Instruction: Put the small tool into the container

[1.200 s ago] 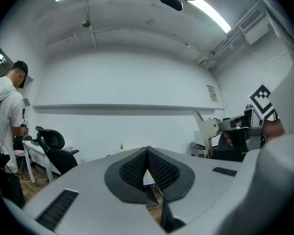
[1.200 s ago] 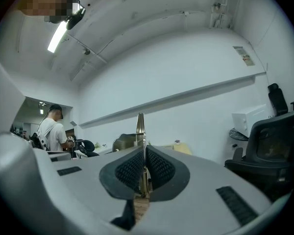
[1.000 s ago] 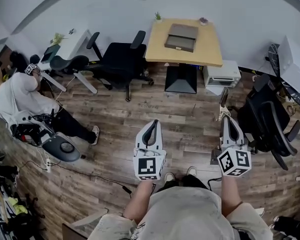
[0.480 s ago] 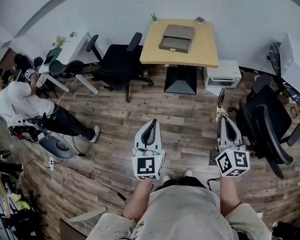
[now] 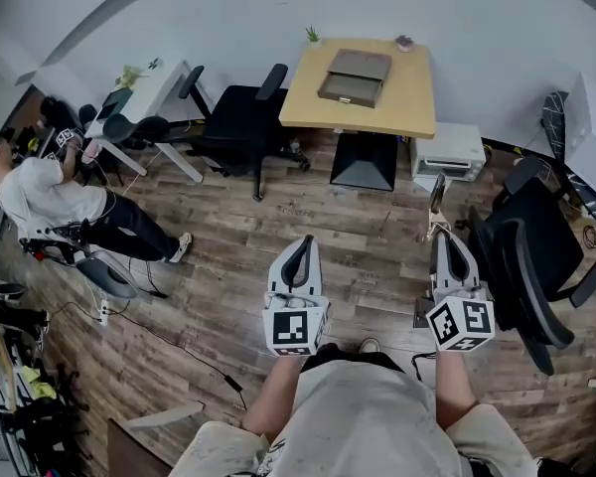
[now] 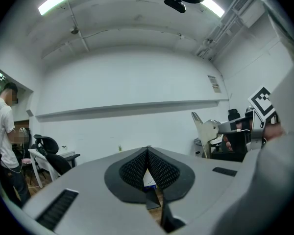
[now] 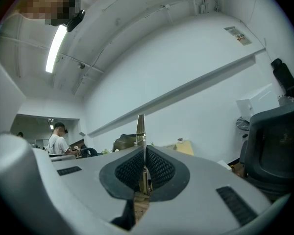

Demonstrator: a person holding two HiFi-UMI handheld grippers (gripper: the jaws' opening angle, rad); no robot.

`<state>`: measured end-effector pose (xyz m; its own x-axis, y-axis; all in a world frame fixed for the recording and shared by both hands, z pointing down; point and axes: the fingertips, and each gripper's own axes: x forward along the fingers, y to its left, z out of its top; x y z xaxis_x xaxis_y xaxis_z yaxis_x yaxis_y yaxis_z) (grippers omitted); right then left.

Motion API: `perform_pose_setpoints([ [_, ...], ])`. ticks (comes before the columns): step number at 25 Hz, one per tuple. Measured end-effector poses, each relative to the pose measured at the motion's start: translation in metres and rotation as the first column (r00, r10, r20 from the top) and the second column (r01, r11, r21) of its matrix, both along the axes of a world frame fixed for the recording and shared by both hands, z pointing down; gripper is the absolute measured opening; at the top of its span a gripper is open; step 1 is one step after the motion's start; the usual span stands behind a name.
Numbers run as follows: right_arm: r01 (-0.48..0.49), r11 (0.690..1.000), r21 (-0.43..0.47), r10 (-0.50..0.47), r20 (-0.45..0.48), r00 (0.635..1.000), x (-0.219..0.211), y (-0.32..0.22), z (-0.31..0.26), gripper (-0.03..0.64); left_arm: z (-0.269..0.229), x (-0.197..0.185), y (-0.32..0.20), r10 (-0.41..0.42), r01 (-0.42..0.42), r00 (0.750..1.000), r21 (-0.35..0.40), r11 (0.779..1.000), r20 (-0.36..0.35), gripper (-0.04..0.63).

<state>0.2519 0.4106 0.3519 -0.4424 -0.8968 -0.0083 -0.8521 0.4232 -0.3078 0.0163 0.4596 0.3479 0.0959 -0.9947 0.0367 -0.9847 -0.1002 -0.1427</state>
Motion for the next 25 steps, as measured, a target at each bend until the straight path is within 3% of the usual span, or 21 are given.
perform_pose_setpoints([
  [12, 0.023, 1.000, 0.017, -0.023, 0.000, 1.000, 0.008, -0.010, 0.002, 0.017, 0.005, 0.014, -0.008, -0.015, 0.015, 1.000, 0.007, 1.000, 0.005, 0.005],
  [25, 0.025, 0.999, 0.033, -0.024, -0.029, 0.999, -0.006, -0.067, -0.001, 0.017, 0.010, -0.001, -0.066, -0.021, 0.021, 1.000, 0.021, 1.000, -0.018, 0.006],
])
